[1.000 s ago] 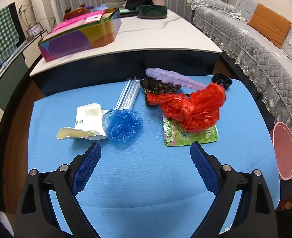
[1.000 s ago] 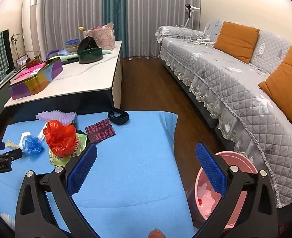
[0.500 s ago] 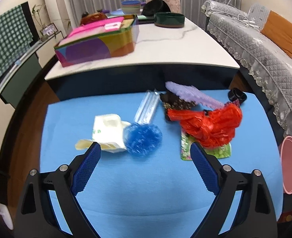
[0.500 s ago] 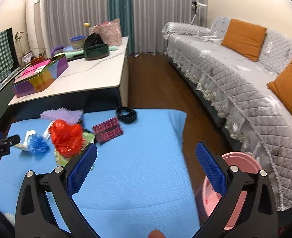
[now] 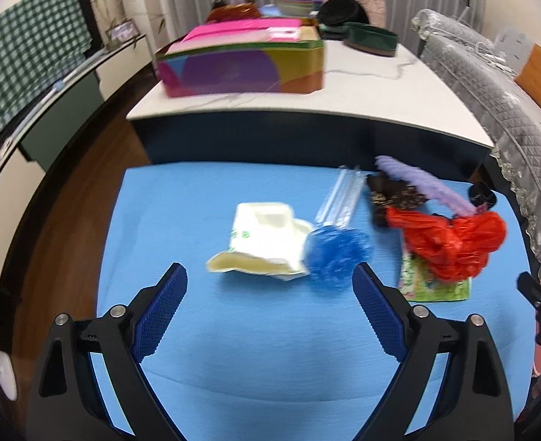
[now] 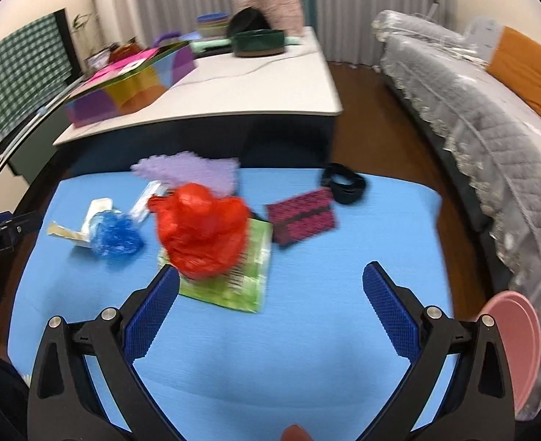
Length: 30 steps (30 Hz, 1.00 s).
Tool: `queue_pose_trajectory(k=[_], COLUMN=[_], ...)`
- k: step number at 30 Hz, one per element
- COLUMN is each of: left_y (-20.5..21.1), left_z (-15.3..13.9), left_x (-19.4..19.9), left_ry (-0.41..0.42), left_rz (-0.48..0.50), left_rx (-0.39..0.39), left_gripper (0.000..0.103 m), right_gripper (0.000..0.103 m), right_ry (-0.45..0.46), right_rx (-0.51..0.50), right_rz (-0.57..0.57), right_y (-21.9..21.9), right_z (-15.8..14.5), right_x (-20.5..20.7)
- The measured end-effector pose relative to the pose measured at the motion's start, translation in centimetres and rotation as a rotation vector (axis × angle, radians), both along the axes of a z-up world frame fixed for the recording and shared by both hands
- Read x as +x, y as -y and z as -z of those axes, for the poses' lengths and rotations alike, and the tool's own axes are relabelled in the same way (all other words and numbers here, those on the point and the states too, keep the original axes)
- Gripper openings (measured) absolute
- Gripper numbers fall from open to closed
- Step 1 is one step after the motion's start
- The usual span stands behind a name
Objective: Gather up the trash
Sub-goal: 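Grasp the orange-red plastic bag with the right tool while the left tool grasps the blue bag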
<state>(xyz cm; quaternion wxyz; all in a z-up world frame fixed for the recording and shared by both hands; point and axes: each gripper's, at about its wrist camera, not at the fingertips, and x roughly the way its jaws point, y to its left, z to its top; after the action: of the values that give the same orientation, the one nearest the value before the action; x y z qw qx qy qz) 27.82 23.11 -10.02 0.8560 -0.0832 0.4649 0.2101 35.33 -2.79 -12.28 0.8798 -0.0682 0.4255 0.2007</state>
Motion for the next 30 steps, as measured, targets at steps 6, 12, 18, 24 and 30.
queue_pose_trajectory(k=[6, 12, 18, 24, 30], left_y=[-1.7, -1.1, 0.0, 0.8, 2.1], left_z=[0.4, 0.5, 0.9, 1.7, 2.9], left_x=[-0.1, 0.3, 0.6, 0.7, 2.3], left_ry=[-0.021, -0.022, -0.04, -0.045, -0.029], left_rz=[-0.027, 0.002, 0.031, 0.042, 0.045], left_rx=[-0.058, -0.046, -0.022, -0.036, -0.091], left_gripper=[0.089, 0.089, 0.089, 0.089, 0.089], right_gripper=[0.098, 0.051, 0.031, 0.031, 0.032], right_ry=[-0.043, -0.112, -0.101, -0.073, -0.028], right_rx=[0.011, 0.005, 0.019, 0.012, -0.005], right_rz=[-0.021, -0.019, -0.063, -0.047, 0.034], right_y=[-5.3, -7.5, -6.4, -3.0, 3.8], right_z=[1.9, 3.1, 2.1, -1.1, -4.3], right_x=[2.3, 3.1, 1.5, -1.0, -4.0])
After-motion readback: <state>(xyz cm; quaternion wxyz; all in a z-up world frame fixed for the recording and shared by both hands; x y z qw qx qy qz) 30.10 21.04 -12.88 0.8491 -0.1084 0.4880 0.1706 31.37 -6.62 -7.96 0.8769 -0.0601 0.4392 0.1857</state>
